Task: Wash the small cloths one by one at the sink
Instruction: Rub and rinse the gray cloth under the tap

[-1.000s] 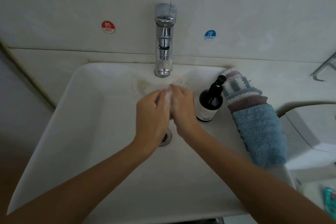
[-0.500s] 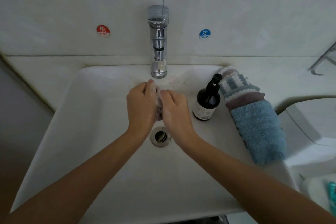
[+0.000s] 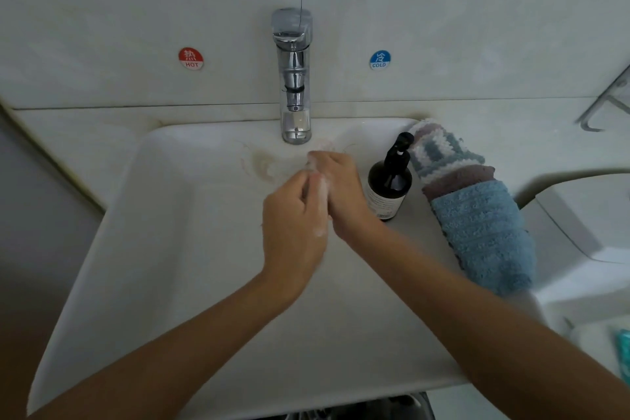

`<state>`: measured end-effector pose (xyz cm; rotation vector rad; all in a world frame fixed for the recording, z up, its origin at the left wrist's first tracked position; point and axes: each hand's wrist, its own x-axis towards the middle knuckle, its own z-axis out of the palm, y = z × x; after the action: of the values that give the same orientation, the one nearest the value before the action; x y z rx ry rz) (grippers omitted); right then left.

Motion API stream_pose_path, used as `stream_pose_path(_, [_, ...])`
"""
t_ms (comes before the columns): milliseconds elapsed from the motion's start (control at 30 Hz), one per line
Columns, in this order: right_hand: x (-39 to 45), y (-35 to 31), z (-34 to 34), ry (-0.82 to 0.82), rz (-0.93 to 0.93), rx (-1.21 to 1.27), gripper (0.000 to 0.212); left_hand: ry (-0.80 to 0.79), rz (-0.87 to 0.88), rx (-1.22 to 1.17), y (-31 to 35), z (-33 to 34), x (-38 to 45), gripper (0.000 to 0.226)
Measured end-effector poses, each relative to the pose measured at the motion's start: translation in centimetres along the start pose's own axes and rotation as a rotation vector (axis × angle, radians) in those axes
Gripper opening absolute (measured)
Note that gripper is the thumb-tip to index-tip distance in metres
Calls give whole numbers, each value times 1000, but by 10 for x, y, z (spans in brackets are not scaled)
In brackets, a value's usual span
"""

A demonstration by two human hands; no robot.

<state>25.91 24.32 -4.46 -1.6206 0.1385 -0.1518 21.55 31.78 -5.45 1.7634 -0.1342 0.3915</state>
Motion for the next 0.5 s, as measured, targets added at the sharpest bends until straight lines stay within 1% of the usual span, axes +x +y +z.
stream_pose_path(33, [-2,0,-1,11,-16,-4,46,-2,-11,-17,2,1,2,38])
stream_pose_path(100, [-14,2,0,10,-53,-35,41,57,-123,-36,-6,1,25,42])
stream_pose_path(167, [-28,0,3,-46,-56,-22,40,91,-223,-68,-15,-5,43,45])
stream_pose_path(233, [-26,-4,4,-92,-25,3,40,70,-177,-30,-14,-7,35,44])
stream_pose_path(333, [-6,-9,1,-2,89,58,36,1,-14,-12,4,-4,9,40])
stream_pose_path(367, [-5,-7,0,5,84,61,34,-7,1,-5,8,-3,10,42])
stream_pose_path(433, [-14,-5,0,-8,27,11,32,18,-62,9,1,-2,26,45])
stream_pose_path(500, [-27,-1,3,-41,8,-1,36,53,-171,-48,-9,-6,42,47])
